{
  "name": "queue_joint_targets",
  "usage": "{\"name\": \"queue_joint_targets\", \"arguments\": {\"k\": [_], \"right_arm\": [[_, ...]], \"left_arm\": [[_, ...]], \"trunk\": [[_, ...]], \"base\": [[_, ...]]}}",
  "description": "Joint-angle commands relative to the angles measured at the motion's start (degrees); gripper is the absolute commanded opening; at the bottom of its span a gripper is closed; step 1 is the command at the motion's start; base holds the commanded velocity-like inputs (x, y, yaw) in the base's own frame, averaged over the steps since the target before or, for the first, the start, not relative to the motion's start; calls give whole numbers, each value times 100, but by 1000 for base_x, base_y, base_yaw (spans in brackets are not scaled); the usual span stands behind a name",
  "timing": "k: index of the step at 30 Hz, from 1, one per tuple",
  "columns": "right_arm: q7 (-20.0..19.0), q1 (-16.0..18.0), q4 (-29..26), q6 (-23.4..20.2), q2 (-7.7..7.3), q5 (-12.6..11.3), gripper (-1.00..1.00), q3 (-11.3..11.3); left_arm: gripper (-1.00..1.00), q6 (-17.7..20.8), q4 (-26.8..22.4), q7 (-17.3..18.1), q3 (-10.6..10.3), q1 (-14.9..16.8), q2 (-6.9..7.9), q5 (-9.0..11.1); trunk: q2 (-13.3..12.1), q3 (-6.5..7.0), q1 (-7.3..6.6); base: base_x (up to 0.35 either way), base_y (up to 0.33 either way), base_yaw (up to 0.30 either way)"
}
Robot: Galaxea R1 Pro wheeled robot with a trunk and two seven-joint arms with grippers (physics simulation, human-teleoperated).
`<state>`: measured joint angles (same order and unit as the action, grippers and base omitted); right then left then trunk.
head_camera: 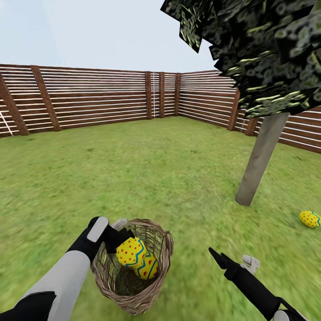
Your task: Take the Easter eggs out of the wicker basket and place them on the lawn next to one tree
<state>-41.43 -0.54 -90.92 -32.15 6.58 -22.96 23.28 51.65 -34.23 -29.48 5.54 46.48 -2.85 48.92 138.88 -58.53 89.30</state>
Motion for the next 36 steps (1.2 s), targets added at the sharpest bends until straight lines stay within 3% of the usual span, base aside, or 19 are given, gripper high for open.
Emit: {"name": "queue_joint_targets", "arguments": {"k": [1, 4, 9, 17, 36], "right_arm": [[-6, 1, -4, -44, 3, -34, 100, 13], [-6, 3, -3, -45, 1, -32, 100, 17], [-6, 1, -2, -45, 5, -29, 100, 11], [-2, 2, 1, -45, 3, -9, 100, 9], [20, 17, 4, -45, 1, 6, 100, -7]], "left_arm": [[-100, 140, -150, -156, 32, -1, -4, 54], [-100, 369, -700, -569, 58, -6, 2, 63], [-100, 593, -912, -854, 55, -6, -14, 63], [-100, 835, -934, -901, 52, -5, -41, 64], [-100, 835, -945, -902, 43, 1, -132, 56]], "trunk": [[-40, 14, -23], [-160, 68, -89], [-361, 157, -199], [-681, 301, -374], [-1444, 642, -792]], "base": [[0, 0, 0], [0, 0, 0], [0, 0, 0], [0, 0, 0], [0, 0, 0]]}}
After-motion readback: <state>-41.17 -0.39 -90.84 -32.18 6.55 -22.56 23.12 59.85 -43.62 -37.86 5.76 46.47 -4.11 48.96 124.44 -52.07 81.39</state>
